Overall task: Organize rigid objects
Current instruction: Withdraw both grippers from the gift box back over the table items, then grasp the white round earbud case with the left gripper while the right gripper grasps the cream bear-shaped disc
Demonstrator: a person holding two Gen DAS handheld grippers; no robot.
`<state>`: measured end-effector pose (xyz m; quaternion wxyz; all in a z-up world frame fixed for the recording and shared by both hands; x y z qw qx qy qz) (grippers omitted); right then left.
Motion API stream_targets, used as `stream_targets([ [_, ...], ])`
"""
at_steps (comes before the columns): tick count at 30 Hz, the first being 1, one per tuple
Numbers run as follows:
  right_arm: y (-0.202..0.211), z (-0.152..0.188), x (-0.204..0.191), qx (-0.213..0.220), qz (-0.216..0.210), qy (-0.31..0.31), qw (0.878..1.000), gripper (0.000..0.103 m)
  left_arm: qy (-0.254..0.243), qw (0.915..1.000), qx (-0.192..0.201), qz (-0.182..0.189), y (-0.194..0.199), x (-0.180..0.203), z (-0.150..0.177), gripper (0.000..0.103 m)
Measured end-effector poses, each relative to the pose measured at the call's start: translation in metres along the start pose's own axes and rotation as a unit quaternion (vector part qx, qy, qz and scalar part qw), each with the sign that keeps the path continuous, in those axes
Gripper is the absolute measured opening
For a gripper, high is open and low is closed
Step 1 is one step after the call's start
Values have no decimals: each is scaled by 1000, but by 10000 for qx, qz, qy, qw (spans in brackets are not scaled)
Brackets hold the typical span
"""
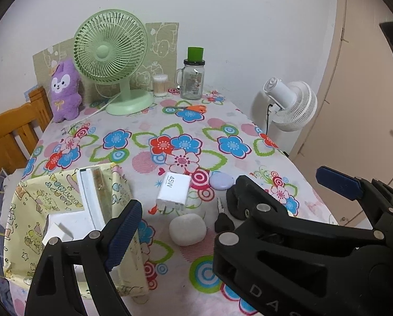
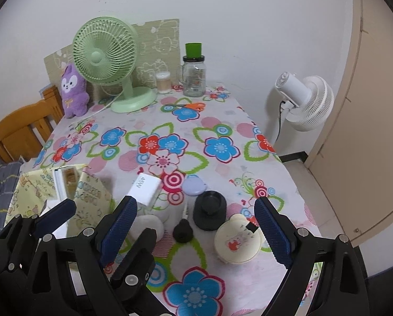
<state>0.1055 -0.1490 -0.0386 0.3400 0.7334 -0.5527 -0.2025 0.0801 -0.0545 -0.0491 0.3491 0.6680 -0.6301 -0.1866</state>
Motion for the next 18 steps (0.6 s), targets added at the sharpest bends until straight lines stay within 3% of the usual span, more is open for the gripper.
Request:
stream_targets([
  [10,-6,8,22,65,77,-87,9999,93,-4,10000,21,5,-12,18,5,95],
  [18,-17,21,30,46,-105,-23,9999,93,-95,9999,-132,-4,-30,25,18,95],
])
Point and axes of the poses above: each gripper's, at about its wrist camera, not at the fingertips, and y roughly against the way its jaws point, x to its right, z to its underside, the point moved 3 cm from there along -y, roughly the way its jaws point, and after that the axes turned 9 degrees about y, right-handed, at the moved point
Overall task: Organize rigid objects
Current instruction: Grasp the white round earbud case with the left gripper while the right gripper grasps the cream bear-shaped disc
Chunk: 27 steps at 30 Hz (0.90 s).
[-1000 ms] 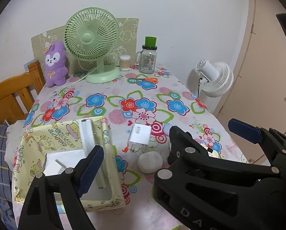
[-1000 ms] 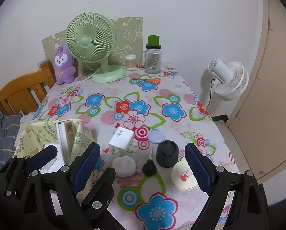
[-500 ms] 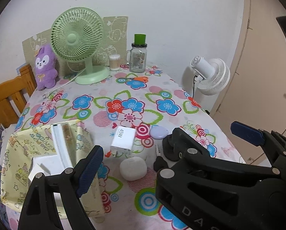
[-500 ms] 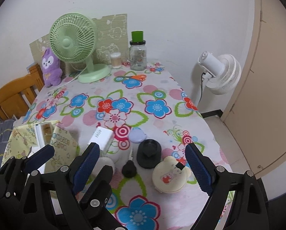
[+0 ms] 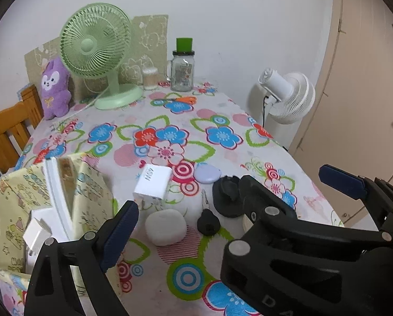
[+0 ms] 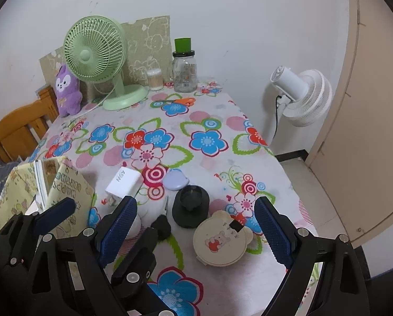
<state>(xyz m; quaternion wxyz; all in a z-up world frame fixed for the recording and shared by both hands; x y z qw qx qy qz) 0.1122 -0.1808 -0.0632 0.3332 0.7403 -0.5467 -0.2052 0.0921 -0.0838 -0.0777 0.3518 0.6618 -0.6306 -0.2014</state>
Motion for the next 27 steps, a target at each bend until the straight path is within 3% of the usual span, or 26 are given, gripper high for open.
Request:
stream_targets([
  [5,-11,11,6,-27,-111,-28,9999,93,-116,9999,-110,33,-13,5,8,95],
  [13,-29,26,14,-46,52,60,10000,93,-191,9991,-379,97,-39,7,22,95],
  [27,-60,49,28,-413,175,-66,9990,93,-427,9978,-494,-84,-64,6,37,95],
])
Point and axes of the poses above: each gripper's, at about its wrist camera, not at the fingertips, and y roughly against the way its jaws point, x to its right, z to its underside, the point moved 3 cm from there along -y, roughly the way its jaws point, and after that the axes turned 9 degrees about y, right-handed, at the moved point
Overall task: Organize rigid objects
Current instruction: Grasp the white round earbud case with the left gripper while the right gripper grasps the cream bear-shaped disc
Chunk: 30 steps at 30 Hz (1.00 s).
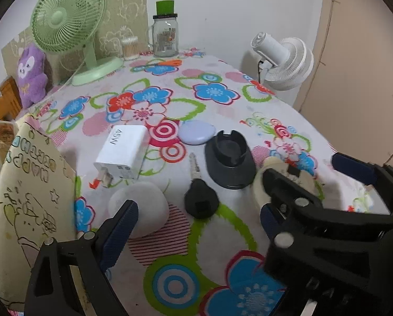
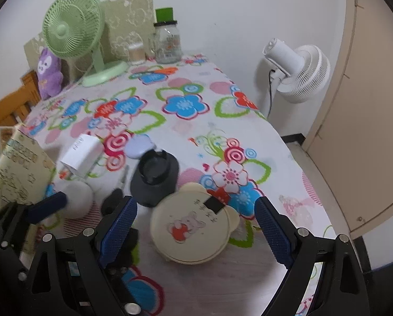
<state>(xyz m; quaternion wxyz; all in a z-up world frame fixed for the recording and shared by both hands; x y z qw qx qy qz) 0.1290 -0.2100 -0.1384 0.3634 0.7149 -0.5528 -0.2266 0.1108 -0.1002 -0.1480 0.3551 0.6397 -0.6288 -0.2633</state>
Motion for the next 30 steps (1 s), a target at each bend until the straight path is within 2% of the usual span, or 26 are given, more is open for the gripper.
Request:
stream_targets([
  [2,-5,3,2,-95,80,18,9999,93,-148,9999,32,-78,0,2,2,95],
  [8,-16,7,5,-249,-32,-130,9996,93,-263,9995,70,-149,-2,1,3,96],
  [20,-35,12,-2,-561,-40,-94,9984,92,-588,9959,157,-663,-12,-2,8,102],
  [22,-34,13,-3,-552,-22,-92,9984,92,-564,9962,162,-649,-13,-3,7,103],
  [25,-34,12,-4,-573,57,-67,9983,85,-566,9961,182,-655,-14,-3,6,103],
  [30,-33,10,-1,-599,-26,-203,9980,85,-398,9976,159,-545,-14,-8,2,103],
])
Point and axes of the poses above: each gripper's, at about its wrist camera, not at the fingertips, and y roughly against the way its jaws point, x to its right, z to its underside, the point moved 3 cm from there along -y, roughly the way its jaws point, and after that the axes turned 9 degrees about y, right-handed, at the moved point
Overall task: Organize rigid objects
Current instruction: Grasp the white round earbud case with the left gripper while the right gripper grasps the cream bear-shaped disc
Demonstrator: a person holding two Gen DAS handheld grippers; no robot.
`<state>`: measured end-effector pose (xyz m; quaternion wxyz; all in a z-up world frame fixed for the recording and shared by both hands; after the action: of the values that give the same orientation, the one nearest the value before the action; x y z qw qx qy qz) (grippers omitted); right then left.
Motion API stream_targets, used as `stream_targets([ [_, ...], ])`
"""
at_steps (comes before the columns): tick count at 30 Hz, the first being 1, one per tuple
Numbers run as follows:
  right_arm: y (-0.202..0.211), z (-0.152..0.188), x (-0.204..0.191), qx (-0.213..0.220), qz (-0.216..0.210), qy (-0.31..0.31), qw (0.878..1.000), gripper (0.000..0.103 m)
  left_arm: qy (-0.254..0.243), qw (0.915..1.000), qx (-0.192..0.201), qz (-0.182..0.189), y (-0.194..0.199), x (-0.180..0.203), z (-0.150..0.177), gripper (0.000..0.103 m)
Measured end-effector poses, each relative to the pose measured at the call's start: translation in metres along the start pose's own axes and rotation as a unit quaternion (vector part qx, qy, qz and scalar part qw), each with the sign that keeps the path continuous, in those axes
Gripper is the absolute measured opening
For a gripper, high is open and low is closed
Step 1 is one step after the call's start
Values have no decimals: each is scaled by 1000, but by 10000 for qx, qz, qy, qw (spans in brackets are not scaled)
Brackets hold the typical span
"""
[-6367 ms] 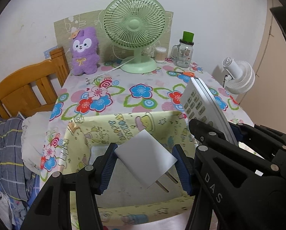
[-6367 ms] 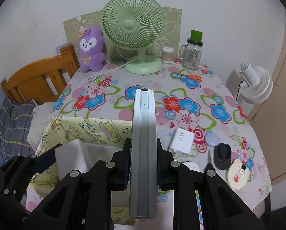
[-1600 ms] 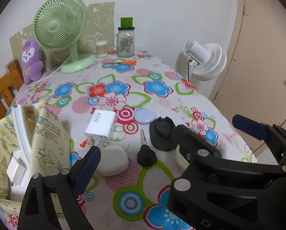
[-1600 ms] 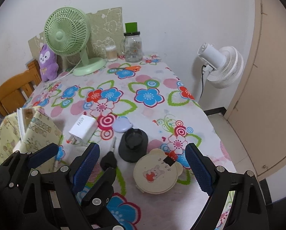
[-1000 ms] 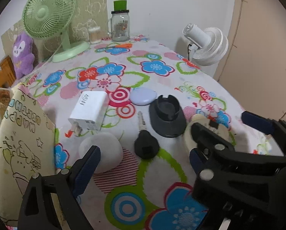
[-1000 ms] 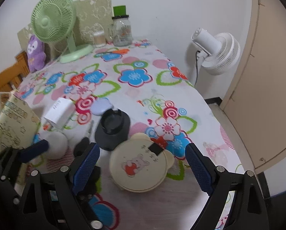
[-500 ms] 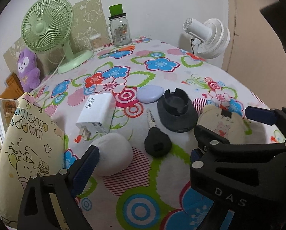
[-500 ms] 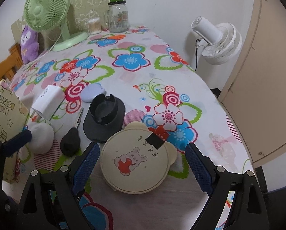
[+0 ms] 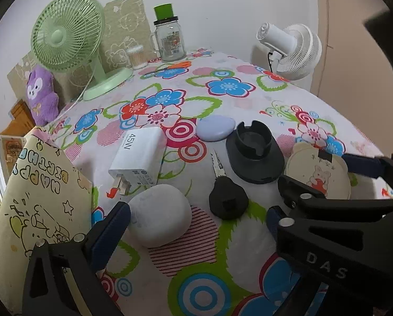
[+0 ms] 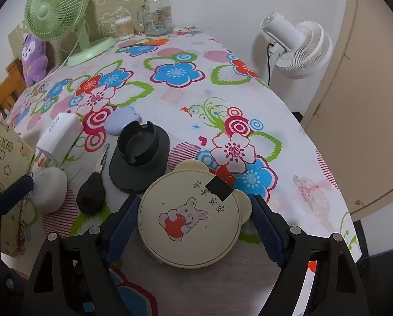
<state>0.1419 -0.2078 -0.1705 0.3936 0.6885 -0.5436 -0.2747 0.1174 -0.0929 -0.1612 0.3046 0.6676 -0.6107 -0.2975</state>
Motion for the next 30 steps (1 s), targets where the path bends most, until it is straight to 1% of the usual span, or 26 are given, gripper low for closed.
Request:
stream_targets([
  [8,10,-11,-2,184,110,31,9998,85,338,9993,-45,182,-2,-7,-8,103],
  [12,13,-14,-2,212,140,29,9997,85,503,9986,-117,122,-6,-11,-11,101],
  [14,14,-15,-2,229,157,22,9996,85,742,9970,-214,96,-10,-17,-11,96],
  [15,15,-15,-2,234,146,13,9996,85,958,9949,-296,138,-13,-21,-10,93],
  [16,15,-16,-2,255,123,-34,9996,85,1199,9917,-386,274,-17,-25,-9,92],
  [18,17,-19,-3,280,123,-33,9995,85,1282,9911,-297,215,-13,-26,-9,86],
  [20,19,-20,-5,323,200,55,9993,85,1315,9904,-315,284,-11,-25,-9,81],
  [23,20,-21,-8,339,176,76,9992,85,1367,9898,-282,302,-6,-26,-9,76],
  [24,20,-21,-9,345,157,67,9993,85,1392,9893,-284,342,-4,-27,-9,67],
  [25,21,-21,-9,359,158,65,9992,85,1398,9893,-266,322,-2,-27,-9,57],
  [30,24,-20,-10,343,165,59,9993,85,1413,9888,-313,353,1,-30,-9,56],
])
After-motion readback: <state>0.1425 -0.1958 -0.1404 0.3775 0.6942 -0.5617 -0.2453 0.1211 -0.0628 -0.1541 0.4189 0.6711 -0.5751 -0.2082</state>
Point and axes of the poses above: each gripper's, at about its wrist camera, not at the fingertips, and y roughly against the way its jaws point, x to its right, z to its underside, the point moved 3 cm from there along -y, roughly the way its jaws point, and after that the axes turned 9 degrees about y, right-handed, at the moved point
